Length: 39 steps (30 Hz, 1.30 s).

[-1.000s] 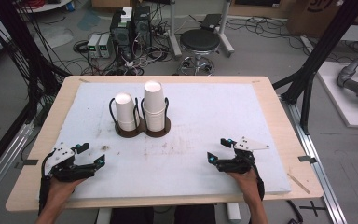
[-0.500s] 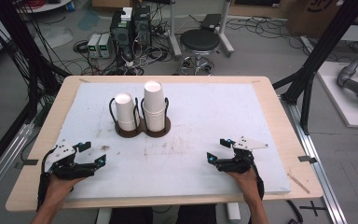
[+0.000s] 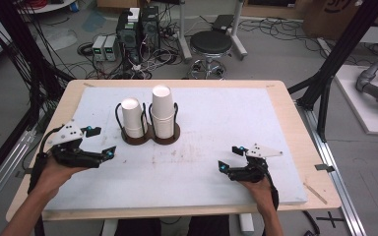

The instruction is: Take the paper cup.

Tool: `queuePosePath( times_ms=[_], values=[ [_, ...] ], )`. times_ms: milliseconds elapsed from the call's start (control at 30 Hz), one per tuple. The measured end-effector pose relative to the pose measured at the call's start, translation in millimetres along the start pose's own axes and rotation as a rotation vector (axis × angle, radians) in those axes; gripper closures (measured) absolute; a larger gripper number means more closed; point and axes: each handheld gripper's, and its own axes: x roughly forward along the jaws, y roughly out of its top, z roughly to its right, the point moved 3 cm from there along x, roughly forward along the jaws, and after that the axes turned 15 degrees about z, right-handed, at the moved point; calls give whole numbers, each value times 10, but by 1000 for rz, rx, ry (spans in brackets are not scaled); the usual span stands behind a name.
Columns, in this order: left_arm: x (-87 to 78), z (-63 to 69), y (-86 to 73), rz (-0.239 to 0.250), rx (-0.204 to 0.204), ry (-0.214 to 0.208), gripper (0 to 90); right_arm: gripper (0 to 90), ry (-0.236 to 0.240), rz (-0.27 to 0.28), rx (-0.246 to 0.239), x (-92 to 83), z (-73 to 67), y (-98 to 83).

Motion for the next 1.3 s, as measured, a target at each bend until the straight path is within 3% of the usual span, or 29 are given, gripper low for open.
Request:
queuePosePath(
  times_ms=[100,167,200,233,467,567,700,767,933,1033,1200,1300],
  values=[
    [32,-24,140,-2,9,-13,155,148,-3,6,-3,-4,-5,1],
    [95,-75,332,-19,18,-35,155,148,-5,11,-6,-8,-9,2],
    [95,-75,332,-19,18,-35,155,149,-4,11,-5,-8,-8,1],
    [141,-111,442,-41,27,-57,155,148,-3,10,-4,-7,-3,1],
    [290,-242,729,-88,25,-72,155,148,2,-22,30,23,27,-1],
    [408,-294,896,-134,43,-92,155,148,1,-19,29,17,22,0],
    [487,-312,1015,-160,62,-119,155,148,3,-22,32,21,26,0],
    [572,-319,1115,-205,75,-158,157,148,2,-31,39,26,26,-2],
    [693,-307,1220,-253,112,-204,157,148,-3,-21,20,22,17,0],
    [791,-322,1297,-274,116,-220,158,148,2,-10,5,13,3,0],
    [989,-323,1467,-307,145,-253,158,148,1,-21,19,23,18,-1],
    [1124,-313,1562,-347,154,-307,159,148,4,-20,19,20,18,0]
  ],
)
